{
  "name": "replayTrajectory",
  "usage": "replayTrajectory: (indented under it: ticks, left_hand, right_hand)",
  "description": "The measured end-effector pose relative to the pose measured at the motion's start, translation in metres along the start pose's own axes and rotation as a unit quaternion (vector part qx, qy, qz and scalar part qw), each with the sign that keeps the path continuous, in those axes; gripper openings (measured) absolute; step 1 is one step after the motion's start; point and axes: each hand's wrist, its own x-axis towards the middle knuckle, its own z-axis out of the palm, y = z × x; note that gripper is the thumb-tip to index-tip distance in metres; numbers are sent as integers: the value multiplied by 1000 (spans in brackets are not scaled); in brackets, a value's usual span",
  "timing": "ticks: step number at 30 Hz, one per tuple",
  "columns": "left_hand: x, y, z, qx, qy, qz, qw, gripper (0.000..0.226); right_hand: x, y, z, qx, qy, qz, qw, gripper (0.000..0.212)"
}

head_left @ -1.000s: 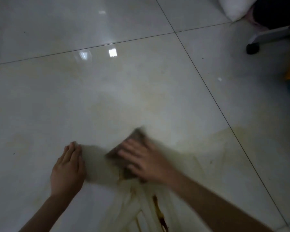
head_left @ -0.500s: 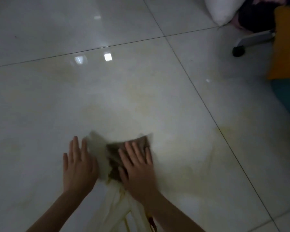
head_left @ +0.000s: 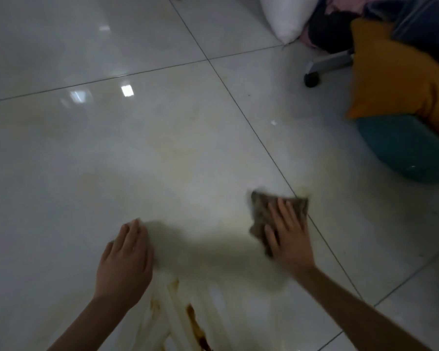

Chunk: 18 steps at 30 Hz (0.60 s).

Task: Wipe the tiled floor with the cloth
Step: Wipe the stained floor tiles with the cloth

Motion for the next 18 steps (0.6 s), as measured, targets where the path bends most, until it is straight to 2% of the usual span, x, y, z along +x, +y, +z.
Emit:
replayTrajectory:
  ticks: [4, 6, 7, 9, 11, 14, 16, 18]
  left_hand:
    - [-1, 3, -9, -3, 6, 17, 1000, 78]
    - [1, 6, -13, -12, 6, 11, 1000, 68]
    - [3, 8, -14, -17, 0, 3, 1000, 58]
    - [7, 14, -16, -6, -17, -7, 1000, 47]
    - [10, 19, -14, 16, -45, -15, 999, 47]
    - [13, 22, -13, 62, -44, -16, 997, 51]
    - [13, 22, -14, 101, -33, -10, 994, 54]
    - [13, 22, -17, 99, -35, -15, 994, 53]
  right_hand:
    - [-80, 36, -17, -35, -115, -171, 978, 53]
    - [-78, 58, -39, -67, -163, -240, 955, 53]
    - [-67, 66, -45, -68, -176, -241, 952, 52]
    - [-31, 73, -48, -36, -160, -158, 974, 51]
    - [13, 71, -42, -29, -107, -37, 993, 53]
    - [64, 49, -27, -26, -53, 82, 995, 55]
    - [65, 34, -20, -24, -30, 111, 993, 55]
    - [28, 26, -13, -24, -35, 42, 998, 54]
